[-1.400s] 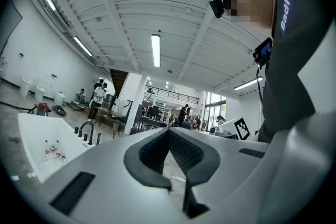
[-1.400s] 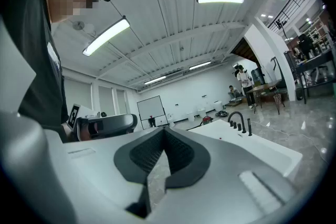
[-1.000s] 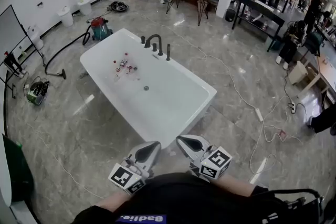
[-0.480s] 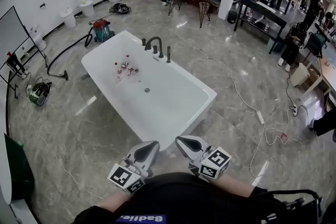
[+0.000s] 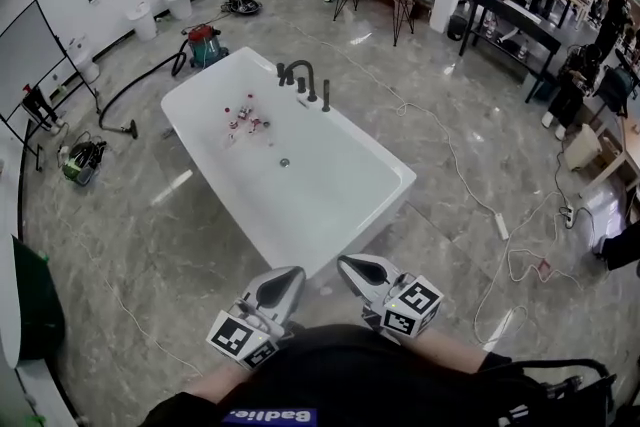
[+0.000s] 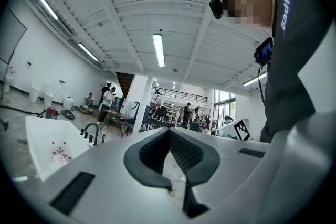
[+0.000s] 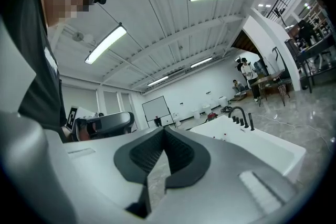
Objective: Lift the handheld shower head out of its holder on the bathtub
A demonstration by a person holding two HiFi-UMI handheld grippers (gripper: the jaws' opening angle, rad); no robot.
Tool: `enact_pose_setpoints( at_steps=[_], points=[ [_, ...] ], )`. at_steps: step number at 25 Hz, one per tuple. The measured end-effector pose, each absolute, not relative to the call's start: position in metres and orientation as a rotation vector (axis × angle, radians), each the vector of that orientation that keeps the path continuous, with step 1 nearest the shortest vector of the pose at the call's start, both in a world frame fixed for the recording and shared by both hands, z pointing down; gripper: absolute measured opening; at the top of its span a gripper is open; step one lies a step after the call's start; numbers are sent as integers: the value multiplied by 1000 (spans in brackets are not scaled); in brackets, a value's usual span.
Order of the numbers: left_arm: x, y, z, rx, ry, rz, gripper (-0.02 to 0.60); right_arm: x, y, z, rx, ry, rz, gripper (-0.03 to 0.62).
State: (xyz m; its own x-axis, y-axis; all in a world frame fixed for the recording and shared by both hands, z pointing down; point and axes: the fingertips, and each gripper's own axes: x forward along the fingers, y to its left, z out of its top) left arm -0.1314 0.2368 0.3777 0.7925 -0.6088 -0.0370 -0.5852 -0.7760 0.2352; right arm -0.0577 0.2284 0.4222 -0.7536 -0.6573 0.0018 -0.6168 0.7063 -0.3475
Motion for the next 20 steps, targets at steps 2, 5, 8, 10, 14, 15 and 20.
enact_pose_setpoints(
  at_steps=[2,5,8,10,14,15,20],
  points=[
    [-130,232,377,2761,-947,-161,6,-55,224,425,-1041,2791,-521,0],
    [-129,220,382,2761,-947,-158,6,-55,212,427,-1042,2801,-526,0],
    [-132,198,387,2765,-923,-165,6,-60,190,429,-1062,2807,-531,0],
    [-137,178,387,2767,-901,-176,6,-64,173,430,-1086,2806,-537,0],
    [-151,125,387,2766,-854,-183,6,-79,128,431,-1144,2799,-539,0],
    [-156,110,388,2773,-840,-180,6,-84,114,430,-1159,2794,-533,0],
    [-182,37,391,2845,-757,-140,6,-112,42,429,-1237,2751,-525,0]
  ],
)
